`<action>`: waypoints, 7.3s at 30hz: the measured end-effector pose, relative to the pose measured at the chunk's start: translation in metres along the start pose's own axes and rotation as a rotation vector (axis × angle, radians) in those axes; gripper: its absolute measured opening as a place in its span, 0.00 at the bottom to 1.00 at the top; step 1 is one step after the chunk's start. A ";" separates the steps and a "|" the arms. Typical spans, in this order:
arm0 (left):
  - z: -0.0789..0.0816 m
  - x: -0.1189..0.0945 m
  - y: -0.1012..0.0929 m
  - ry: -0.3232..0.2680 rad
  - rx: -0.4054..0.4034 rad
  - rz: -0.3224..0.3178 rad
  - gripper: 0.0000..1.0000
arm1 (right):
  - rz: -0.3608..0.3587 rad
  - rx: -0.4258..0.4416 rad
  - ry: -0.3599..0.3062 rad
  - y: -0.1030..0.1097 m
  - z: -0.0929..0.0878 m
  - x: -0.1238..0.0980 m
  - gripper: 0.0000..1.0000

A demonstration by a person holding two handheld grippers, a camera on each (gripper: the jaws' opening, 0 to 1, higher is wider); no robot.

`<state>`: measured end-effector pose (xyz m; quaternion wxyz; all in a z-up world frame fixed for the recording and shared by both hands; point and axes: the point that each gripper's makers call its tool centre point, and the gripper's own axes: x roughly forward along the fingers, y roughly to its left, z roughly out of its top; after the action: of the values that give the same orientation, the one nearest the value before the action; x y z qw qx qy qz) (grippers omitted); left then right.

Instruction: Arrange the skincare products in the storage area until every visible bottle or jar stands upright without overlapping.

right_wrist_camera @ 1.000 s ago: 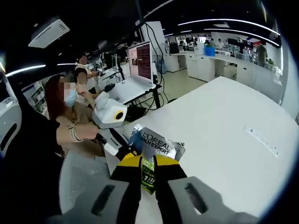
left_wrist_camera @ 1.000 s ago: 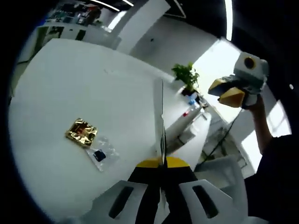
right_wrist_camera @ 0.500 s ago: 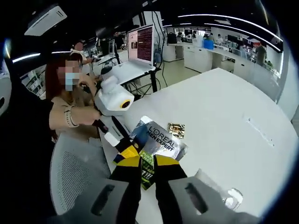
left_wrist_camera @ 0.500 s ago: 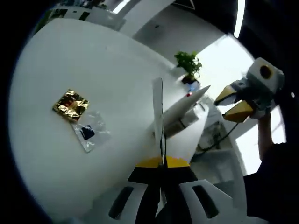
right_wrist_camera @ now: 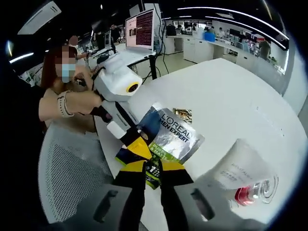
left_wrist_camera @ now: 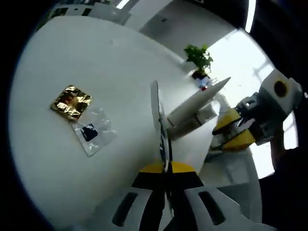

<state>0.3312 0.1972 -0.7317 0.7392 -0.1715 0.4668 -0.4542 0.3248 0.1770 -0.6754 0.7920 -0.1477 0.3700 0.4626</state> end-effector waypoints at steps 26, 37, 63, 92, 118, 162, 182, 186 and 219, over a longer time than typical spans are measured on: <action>-0.008 0.029 0.023 0.086 0.037 0.091 0.00 | -0.148 0.141 0.051 -0.011 -0.062 0.043 0.24; -0.012 0.036 0.026 0.107 0.057 0.096 0.00 | -0.212 0.141 0.051 -0.017 -0.074 0.052 0.36; -0.012 0.045 0.027 0.112 0.066 0.069 0.00 | -0.230 0.171 0.047 -0.018 -0.087 0.062 0.45; 0.044 0.015 0.046 -0.018 0.591 0.321 0.43 | -0.301 0.168 0.103 -0.023 -0.094 0.061 0.51; 0.038 0.039 0.062 0.089 0.683 0.344 0.35 | -0.320 0.193 0.101 -0.033 -0.092 0.060 0.51; 0.033 0.007 0.017 0.036 0.659 0.318 0.44 | -0.321 0.244 -0.042 -0.005 -0.069 0.003 0.52; 0.030 -0.043 -0.018 -0.069 0.608 0.331 0.68 | -0.434 0.229 -0.109 -0.018 -0.063 -0.052 0.73; 0.029 -0.052 -0.020 -0.077 0.609 0.338 0.73 | -0.464 0.204 -0.111 -0.024 -0.061 -0.064 0.77; 0.012 -0.059 -0.049 -0.099 0.612 0.368 0.97 | -0.379 0.095 -0.163 -0.037 -0.061 -0.099 0.99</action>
<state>0.3072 0.2178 -0.6611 0.8475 0.1229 0.2956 -0.4235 0.2993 0.0608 -0.6492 0.8983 -0.1393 0.2914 0.2979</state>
